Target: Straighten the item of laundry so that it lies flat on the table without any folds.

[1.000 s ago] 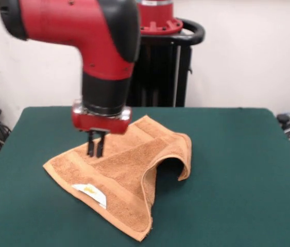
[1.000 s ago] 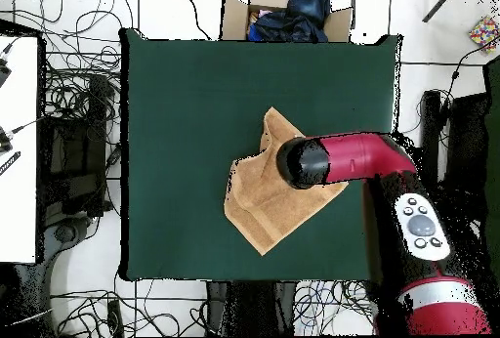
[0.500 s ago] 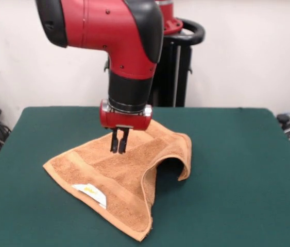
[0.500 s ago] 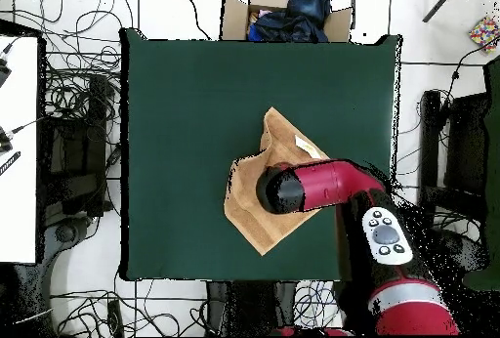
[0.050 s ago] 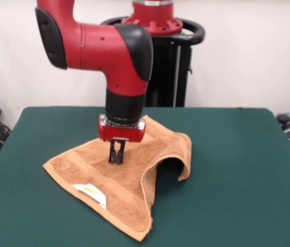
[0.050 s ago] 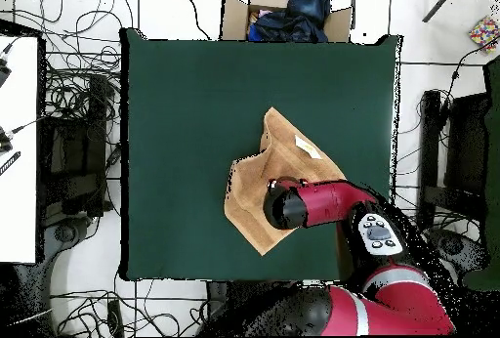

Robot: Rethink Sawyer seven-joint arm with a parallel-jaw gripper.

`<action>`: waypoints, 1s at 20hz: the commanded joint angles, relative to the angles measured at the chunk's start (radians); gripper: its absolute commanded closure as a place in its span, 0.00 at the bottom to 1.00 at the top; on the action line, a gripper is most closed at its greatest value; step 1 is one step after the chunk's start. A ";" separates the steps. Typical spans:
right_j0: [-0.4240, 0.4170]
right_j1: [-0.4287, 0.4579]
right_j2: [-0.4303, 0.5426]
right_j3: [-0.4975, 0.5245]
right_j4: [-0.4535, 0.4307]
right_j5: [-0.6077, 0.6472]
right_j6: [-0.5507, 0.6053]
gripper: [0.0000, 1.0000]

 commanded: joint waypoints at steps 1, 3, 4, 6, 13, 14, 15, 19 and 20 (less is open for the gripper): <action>0.003 0.135 -0.051 -0.039 0.064 -0.064 0.210 1.00; -0.004 0.144 -0.045 -0.048 0.073 -0.071 0.188 1.00; -0.008 0.148 -0.042 -0.056 0.077 -0.069 0.175 1.00; -0.014 0.159 -0.036 -0.073 0.083 -0.067 0.153 1.00; -0.038 0.189 -0.005 -0.124 0.086 -0.041 0.100 1.00; -0.038 0.184 0.000 -0.127 0.088 -0.030 0.093 1.00; -0.038 0.178 0.007 -0.132 0.090 -0.016 0.084 1.00; -0.056 0.177 0.055 -0.175 0.109 0.070 0.020 1.00; -0.060 0.179 0.067 -0.191 0.113 0.093 0.002 1.00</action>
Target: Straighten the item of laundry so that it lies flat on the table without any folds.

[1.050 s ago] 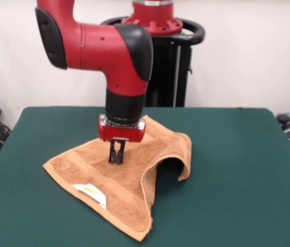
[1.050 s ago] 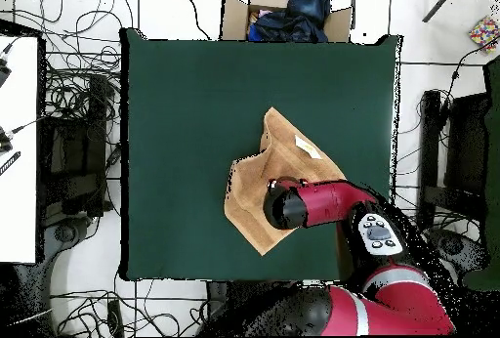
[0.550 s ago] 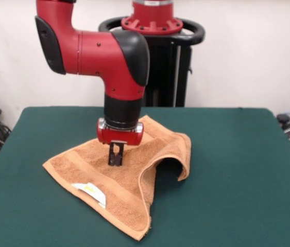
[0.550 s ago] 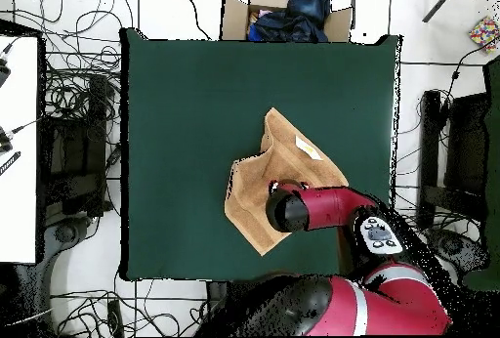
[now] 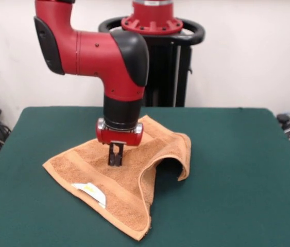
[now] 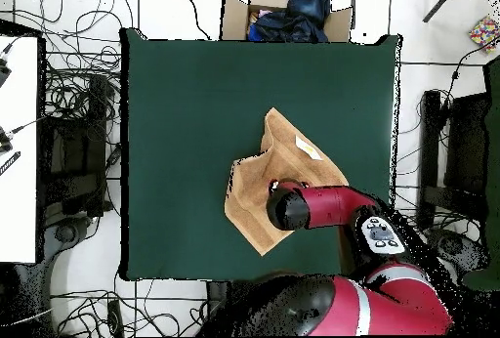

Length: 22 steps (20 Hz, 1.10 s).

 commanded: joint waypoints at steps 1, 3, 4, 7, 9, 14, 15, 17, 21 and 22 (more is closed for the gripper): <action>-0.062 0.164 0.098 -0.204 0.042 0.130 -0.018 1.00; -0.074 0.170 0.121 -0.232 0.040 0.163 -0.052 1.00; -0.079 0.173 0.132 -0.245 0.037 0.179 -0.066 1.00; -0.084 0.165 0.144 -0.263 0.022 0.204 -0.076 1.00; -0.087 0.159 0.151 -0.271 0.009 0.215 -0.075 1.00; -0.096 0.156 0.179 -0.303 -0.017 0.251 -0.091 1.00; -0.099 0.155 0.185 -0.309 -0.022 0.263 -0.097 1.00; -0.104 0.149 0.194 -0.315 -0.030 0.274 -0.105 1.00; -0.114 0.142 0.218 -0.335 -0.046 0.312 -0.131 1.00; -0.115 0.136 0.224 -0.340 -0.050 0.325 -0.138 1.00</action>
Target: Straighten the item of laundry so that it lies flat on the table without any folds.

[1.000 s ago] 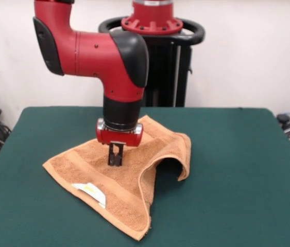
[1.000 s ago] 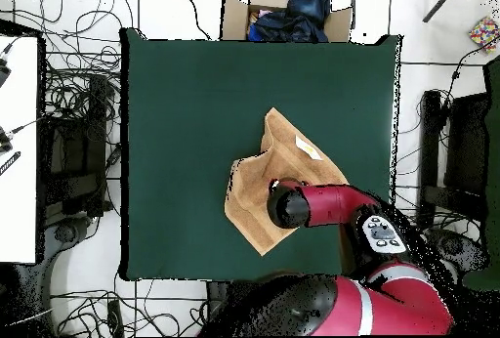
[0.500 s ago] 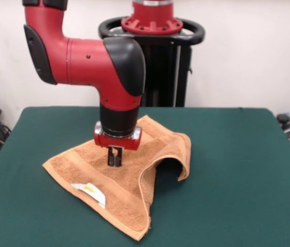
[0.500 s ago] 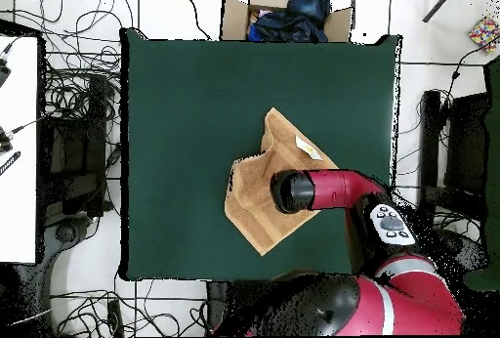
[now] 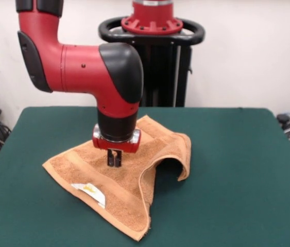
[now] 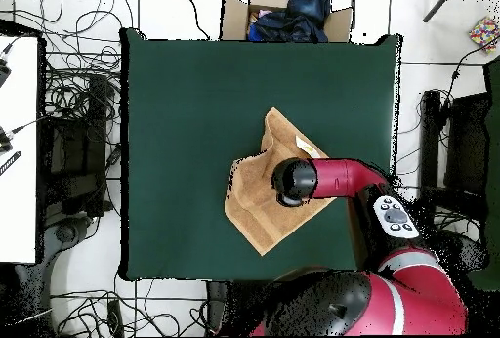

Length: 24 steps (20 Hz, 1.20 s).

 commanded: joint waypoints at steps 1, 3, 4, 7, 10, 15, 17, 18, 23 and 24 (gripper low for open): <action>-0.046 0.104 0.094 -0.208 -0.073 -0.055 -0.147 1.00; -0.050 0.095 0.106 -0.218 -0.076 -0.029 -0.164 1.00; -0.050 0.089 0.109 -0.222 -0.080 -0.016 -0.169 1.00; -0.050 0.068 0.119 -0.233 -0.090 0.019 -0.186 1.00; -0.054 0.055 0.129 -0.245 -0.102 0.047 -0.206 1.00; -0.072 0.053 0.156 -0.280 -0.112 0.089 -0.268 1.00; -0.083 0.060 0.173 -0.301 -0.114 0.112 -0.300 1.00; -0.086 0.065 0.179 -0.316 -0.114 0.128 -0.319 1.00; -0.097 0.096 0.207 -0.392 -0.107 0.199 -0.406 1.00; -0.100 0.101 0.212 -0.405 -0.105 0.208 -0.422 1.00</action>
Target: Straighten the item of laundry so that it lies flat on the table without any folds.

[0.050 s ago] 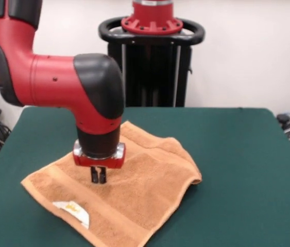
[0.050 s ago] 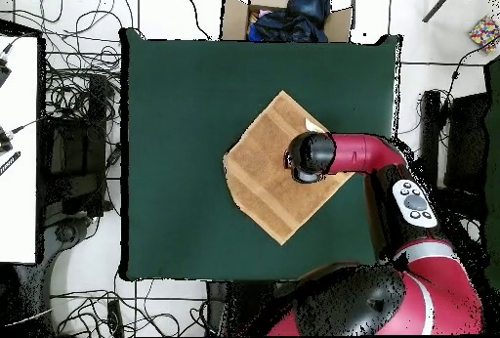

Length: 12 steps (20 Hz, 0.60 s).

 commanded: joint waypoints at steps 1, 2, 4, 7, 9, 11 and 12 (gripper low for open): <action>-0.027 0.060 0.106 -0.232 -0.066 0.049 -0.303 1.00; -0.031 0.066 0.110 -0.244 -0.064 0.055 -0.318 1.00; -0.034 0.080 0.118 -0.269 -0.059 0.074 -0.345 1.00; -0.034 0.093 0.121 -0.298 -0.050 0.094 -0.377 1.00; -0.029 0.095 0.118 -0.313 -0.042 0.104 -0.395 1.00; -0.023 0.097 0.117 -0.331 -0.039 0.118 -0.413 1.00; -0.020 0.098 0.115 -0.338 -0.036 0.122 -0.419 1.00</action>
